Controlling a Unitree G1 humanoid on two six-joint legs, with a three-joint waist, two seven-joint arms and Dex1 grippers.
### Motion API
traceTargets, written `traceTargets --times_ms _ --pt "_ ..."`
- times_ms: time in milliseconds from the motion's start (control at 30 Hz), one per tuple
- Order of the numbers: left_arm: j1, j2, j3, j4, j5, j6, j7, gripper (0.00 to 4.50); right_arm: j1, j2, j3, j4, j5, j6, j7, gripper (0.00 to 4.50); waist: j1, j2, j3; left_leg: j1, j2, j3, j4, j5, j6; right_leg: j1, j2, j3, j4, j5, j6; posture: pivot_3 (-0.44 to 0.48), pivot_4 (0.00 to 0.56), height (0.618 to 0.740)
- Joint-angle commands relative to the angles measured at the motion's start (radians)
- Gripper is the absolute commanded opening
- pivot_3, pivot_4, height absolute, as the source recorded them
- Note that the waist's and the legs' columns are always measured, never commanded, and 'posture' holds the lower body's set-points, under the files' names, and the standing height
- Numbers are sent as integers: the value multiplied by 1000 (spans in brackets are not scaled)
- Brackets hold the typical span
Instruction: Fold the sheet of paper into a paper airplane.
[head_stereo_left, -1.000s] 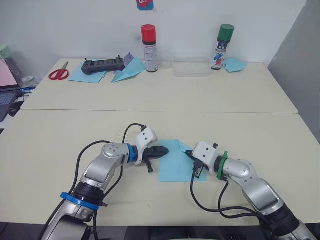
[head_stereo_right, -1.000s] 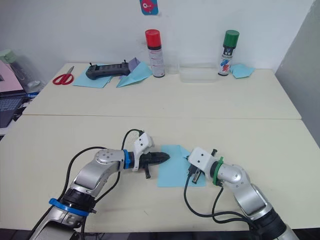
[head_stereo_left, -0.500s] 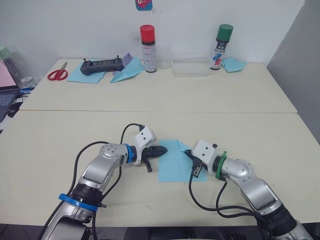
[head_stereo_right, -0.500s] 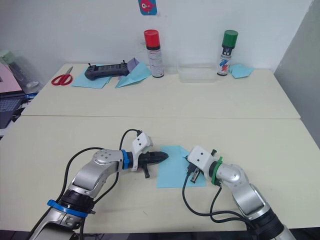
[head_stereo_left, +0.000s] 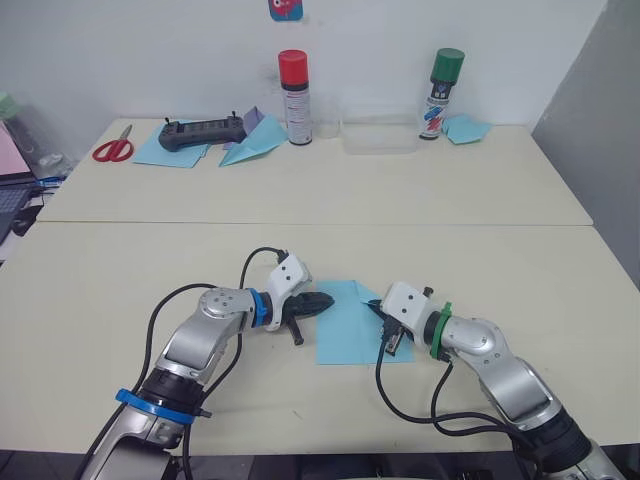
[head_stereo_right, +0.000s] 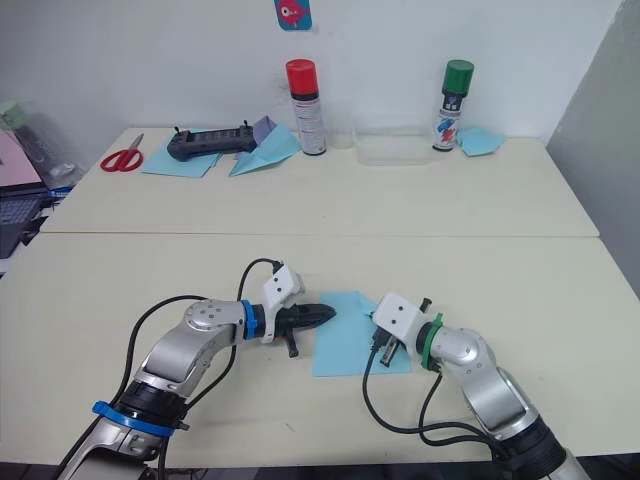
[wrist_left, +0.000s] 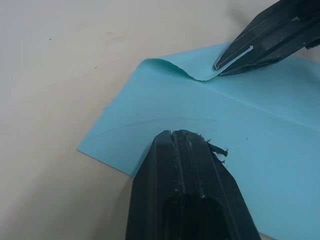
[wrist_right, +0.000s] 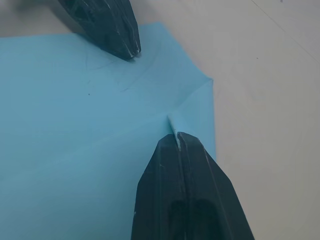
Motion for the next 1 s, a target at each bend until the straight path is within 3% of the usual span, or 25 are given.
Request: traceTargets --times_ms 33,1000 --pt "40 18 -37 22 33 37 -8 0 8 14 8 -4 -6 27 -3 8 -1 0 0 0 0 0 0 0 0 0 0 0 0 0 0 0 150 740" --pt "63 28 -45 -9 33 55 -17 0 -11 57 -4 18 -4 95 -32 8 -8 -2 -2 1 0 0 0 0 0 1 0 0 0 0 0 0 150 740"
